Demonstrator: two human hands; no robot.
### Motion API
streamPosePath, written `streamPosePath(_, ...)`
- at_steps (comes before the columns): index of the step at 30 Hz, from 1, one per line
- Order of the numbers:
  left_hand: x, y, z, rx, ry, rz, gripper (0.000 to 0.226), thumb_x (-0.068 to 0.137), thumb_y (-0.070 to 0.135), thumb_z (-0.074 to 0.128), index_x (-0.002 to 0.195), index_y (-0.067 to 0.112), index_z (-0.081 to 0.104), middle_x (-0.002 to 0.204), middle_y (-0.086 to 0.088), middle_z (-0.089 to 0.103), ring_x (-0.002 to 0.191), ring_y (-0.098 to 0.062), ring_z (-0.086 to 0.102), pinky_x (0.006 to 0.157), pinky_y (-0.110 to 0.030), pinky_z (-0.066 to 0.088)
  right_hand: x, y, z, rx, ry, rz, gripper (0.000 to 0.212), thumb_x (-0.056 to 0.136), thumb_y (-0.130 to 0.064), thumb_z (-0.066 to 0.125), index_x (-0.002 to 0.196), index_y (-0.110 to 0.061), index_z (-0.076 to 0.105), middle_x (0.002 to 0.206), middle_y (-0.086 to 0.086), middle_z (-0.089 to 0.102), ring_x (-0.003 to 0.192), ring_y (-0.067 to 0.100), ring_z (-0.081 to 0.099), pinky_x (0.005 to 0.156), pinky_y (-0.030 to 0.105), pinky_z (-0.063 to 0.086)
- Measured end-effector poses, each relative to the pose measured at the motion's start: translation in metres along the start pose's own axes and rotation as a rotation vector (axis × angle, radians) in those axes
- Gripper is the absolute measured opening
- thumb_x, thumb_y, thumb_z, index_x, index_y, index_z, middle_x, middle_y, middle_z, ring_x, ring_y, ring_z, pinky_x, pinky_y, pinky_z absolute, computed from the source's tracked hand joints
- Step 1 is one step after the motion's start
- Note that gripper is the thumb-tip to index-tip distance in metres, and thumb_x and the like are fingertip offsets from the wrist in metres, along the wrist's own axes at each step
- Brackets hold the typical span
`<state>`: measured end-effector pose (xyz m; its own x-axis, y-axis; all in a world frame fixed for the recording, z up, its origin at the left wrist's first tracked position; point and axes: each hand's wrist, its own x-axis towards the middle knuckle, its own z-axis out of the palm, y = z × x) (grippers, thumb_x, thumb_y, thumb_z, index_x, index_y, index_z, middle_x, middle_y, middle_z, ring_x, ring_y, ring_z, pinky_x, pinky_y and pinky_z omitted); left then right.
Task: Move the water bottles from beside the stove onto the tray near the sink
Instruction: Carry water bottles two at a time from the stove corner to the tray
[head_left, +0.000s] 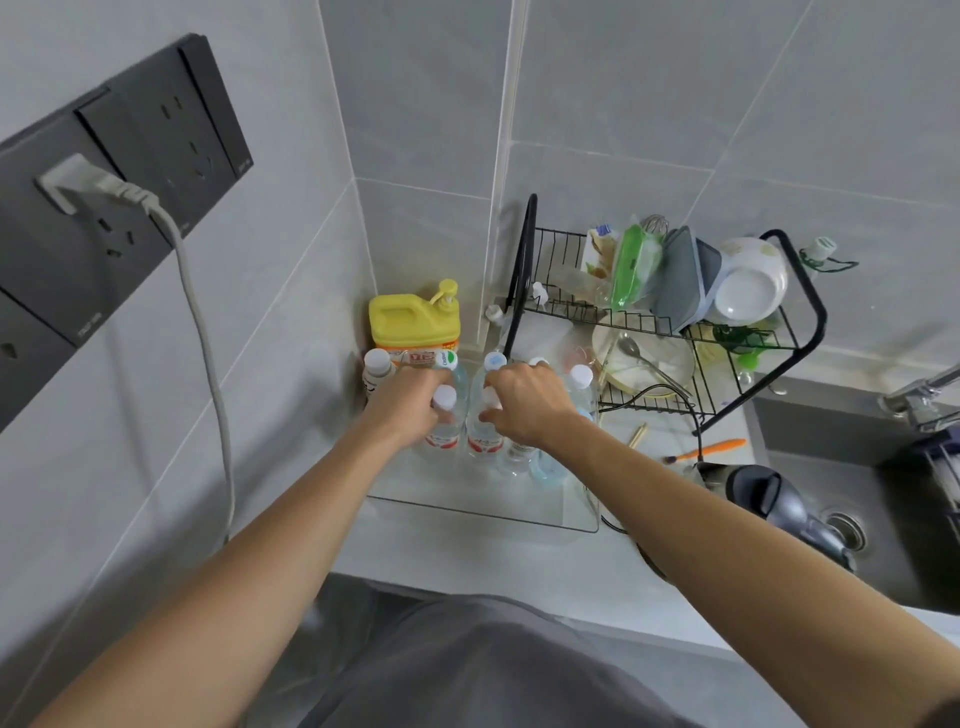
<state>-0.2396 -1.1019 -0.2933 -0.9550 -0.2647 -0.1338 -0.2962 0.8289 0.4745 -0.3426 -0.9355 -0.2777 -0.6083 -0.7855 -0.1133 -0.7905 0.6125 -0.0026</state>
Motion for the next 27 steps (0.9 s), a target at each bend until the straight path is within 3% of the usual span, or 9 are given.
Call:
streamPosePath(3, 0.009, -0.002, 0.001, -0.038, -0.014, 0.007, 0.023, 0.083, 0.022, 0.081, 0.086, 0.028, 0.060, 0.089, -0.001, 0.069, 0.087, -0.029, 0.066, 0.071, -0.040, 0.054, 0.003, 0.001, 0.003, 0.004, -0.018, 0.007, 0.044, 0.095, -0.047, 0.072, 0.126, -0.017, 0.066, 0.121, 0.007, 0.072, 0.110, 0.032, 0.068, 0.093, 0.041, 0.052)
streamPosePath(9, 0.015, -0.005, 0.002, -0.047, -0.011, 0.042, 0.022, 0.082, 0.021, 0.084, 0.095, 0.020, 0.066, 0.090, 0.000, 0.070, 0.085, -0.026, 0.065, 0.072, -0.039, 0.052, 0.005, 0.003, 0.006, 0.030, -0.010, 0.013, 0.044, 0.094, -0.048, 0.073, 0.124, -0.016, 0.065, 0.122, 0.007, 0.071, 0.109, 0.032, 0.068, 0.086, 0.038, 0.049)
streamPosePath(13, 0.011, -0.010, 0.006, -0.033, 0.029, 0.074, 0.026, 0.082, 0.021, 0.083, 0.086, 0.026, 0.058, 0.081, 0.003, 0.067, 0.081, -0.027, 0.064, 0.069, -0.042, 0.054, 0.002, 0.004, 0.007, 0.029, 0.009, -0.004, 0.044, 0.095, -0.048, 0.072, 0.123, -0.015, 0.064, 0.122, 0.007, 0.071, 0.107, 0.032, 0.068, 0.084, 0.038, 0.049)
streamPosePath(19, 0.002, -0.013, 0.008, -0.019, 0.066, 0.122, 0.024, 0.084, 0.023, 0.084, 0.086, 0.020, 0.060, 0.075, 0.006, 0.062, 0.072, -0.019, 0.057, 0.053, -0.027, 0.029, -0.002, 0.002, 0.012, 0.060, 0.051, -0.018, 0.042, 0.094, -0.046, 0.073, 0.119, -0.014, 0.062, 0.120, 0.007, 0.071, 0.107, 0.032, 0.066, 0.084, 0.038, 0.046)
streamPosePath(27, -0.007, -0.012, 0.010, 0.000, 0.093, 0.140, 0.029, 0.086, 0.024, 0.082, 0.084, 0.026, 0.052, 0.075, 0.008, 0.060, 0.070, -0.019, 0.056, 0.053, -0.031, 0.029, -0.001, 0.005, 0.009, 0.087, 0.011, -0.041, 0.042, 0.095, -0.047, 0.071, 0.121, -0.016, 0.060, 0.120, 0.006, 0.071, 0.106, 0.031, 0.066, 0.092, 0.041, 0.048)
